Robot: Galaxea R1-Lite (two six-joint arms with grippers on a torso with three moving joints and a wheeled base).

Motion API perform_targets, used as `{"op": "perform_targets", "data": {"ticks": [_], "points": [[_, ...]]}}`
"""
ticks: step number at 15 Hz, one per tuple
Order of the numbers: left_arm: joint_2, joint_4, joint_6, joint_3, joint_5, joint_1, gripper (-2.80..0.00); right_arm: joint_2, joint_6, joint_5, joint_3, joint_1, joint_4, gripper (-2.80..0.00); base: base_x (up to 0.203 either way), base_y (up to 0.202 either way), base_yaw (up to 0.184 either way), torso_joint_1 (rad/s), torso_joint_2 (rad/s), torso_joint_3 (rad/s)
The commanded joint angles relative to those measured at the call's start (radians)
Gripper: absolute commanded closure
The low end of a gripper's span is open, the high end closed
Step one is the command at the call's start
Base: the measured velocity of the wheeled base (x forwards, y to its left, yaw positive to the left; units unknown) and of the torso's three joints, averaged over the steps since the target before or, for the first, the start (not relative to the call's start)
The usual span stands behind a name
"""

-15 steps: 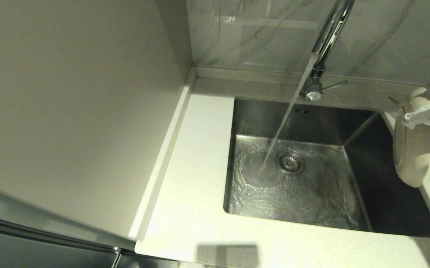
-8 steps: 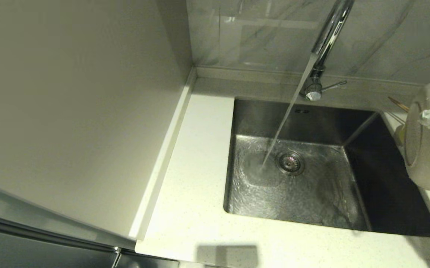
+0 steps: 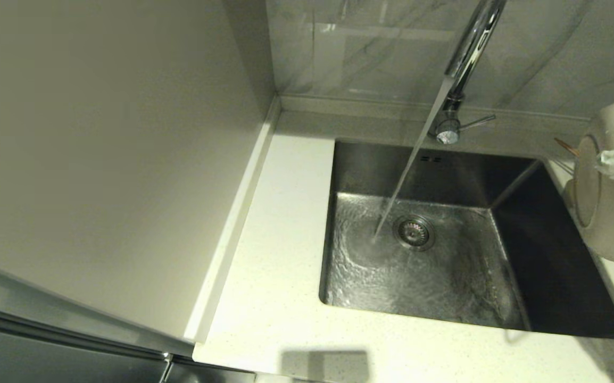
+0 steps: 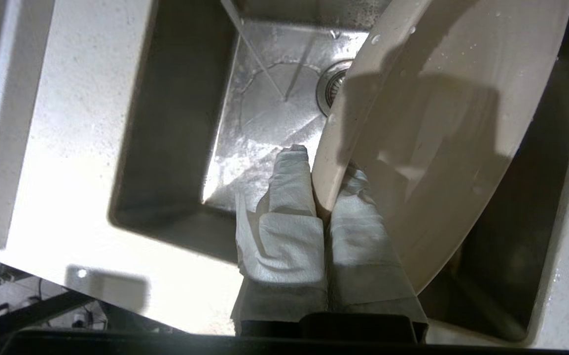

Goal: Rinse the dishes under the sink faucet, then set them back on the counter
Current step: Place the plate on the table

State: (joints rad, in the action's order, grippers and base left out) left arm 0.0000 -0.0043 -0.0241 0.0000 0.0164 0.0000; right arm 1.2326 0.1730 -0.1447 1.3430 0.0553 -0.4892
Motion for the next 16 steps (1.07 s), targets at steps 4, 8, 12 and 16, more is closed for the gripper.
{"op": "perform_targets", "data": {"ticks": [4,8,12,16], "points": [[-0.002,0.000,0.000,0.000,0.000,0.000,0.00,0.037,-0.006,-0.019,0.217,0.048,0.005,0.00,0.000,0.000,0.000,0.000,0.00,0.000],[-0.002,0.000,0.000,0.000,0.000,0.000,0.00,0.059,0.030,-0.031,0.056,0.112,0.003,0.00,0.000,0.000,0.000,0.000,0.00,0.000],[-0.002,0.000,0.000,0.000,0.000,0.000,0.00,0.103,0.066,-0.033,0.263,0.129,-0.005,0.00,0.000,0.000,0.000,0.000,0.00,0.000],[-0.002,0.000,0.000,0.000,0.000,0.000,0.00,0.083,0.061,-0.024,0.149,0.134,-0.012,0.00,0.000,0.000,0.000,0.000,0.00,0.000]]}}
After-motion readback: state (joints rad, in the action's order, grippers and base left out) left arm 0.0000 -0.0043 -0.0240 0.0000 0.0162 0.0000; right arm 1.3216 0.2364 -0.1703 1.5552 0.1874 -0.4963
